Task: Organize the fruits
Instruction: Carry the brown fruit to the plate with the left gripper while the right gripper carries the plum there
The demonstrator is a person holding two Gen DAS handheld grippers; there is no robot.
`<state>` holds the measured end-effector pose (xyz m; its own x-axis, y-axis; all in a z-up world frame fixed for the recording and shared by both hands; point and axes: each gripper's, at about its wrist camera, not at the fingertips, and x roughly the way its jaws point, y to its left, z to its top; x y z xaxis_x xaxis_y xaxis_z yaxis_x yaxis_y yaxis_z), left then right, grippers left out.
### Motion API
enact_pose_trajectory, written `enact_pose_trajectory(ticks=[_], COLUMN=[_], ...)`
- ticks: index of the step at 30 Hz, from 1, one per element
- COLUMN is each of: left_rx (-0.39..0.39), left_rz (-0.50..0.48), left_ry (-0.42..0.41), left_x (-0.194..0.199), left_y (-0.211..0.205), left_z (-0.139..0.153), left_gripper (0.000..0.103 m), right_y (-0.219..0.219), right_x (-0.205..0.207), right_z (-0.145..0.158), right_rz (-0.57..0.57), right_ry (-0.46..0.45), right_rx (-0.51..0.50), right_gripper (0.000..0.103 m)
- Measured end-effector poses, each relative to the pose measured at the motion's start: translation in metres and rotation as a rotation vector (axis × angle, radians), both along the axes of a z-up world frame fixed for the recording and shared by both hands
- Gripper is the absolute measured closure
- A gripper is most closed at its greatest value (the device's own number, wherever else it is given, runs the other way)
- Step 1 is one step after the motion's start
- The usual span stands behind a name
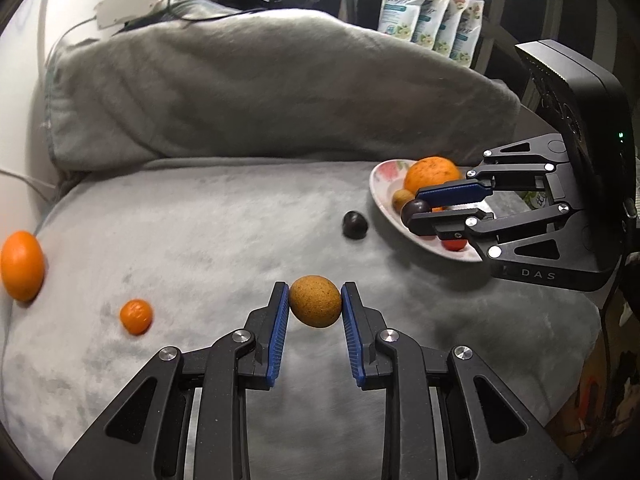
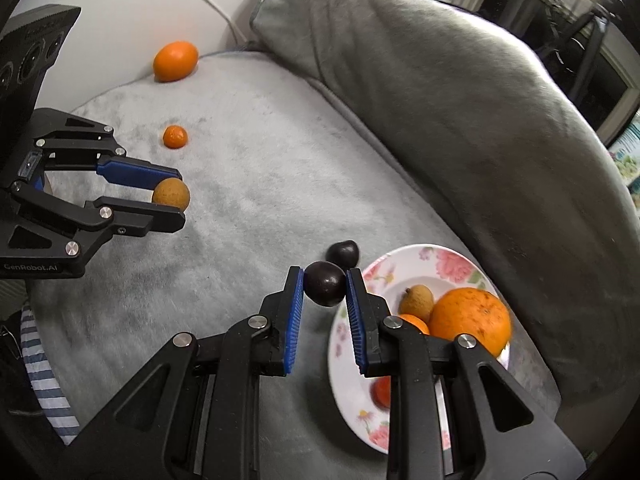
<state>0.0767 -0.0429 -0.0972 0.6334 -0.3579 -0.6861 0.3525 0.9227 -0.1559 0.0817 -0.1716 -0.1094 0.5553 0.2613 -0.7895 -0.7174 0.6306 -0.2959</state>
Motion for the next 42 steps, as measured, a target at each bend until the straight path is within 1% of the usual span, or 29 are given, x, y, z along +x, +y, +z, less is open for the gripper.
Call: enact_pose_trajectory(ticks=[8, 14, 22, 29, 35, 42], left_rx=[-0.01, -0.014, -0.037, -0.04, -0.034, -0.024], left_rz=[-0.034, -0.063, -0.082, -0.097, -0.11, -0.118], left_ry=[-0.022, -0.038, -0.053, -0.042, -0.024, -0.02], left_x=[-0.001, -0.001, 0.005, 0.017, 0.027, 0.032], left_y=[-0.024, -0.044, -0.063, -0.083, -0.098, -0.108], left_z=[0.011, 0.018, 0.025, 0.021, 0.013, 0.01], left_gripper=[0.078, 0.078, 0.078, 0.078, 0.078, 0.078], right_y=[-0.035, -0.062, -0.101, -0.136, -0.156, -0.17], right_x=[-0.005, -0.006, -0.003, 0.006, 0.012, 0.018], right_z=[0.016, 0.022, 0.027, 0.023, 0.013, 0.004], right_rz=[-0.055, -0.105, -0.19, -0.274, -0.325, -0.352], right_ry=[-0.038, -0.052, -0.06, -0.045, -0.023, 0.007], right_rx=[0.072, 0.132, 0.259, 0.35, 0.383, 0.424], right_gripper=[0.08, 0.08, 0.08, 0.08, 0.08, 0.08])
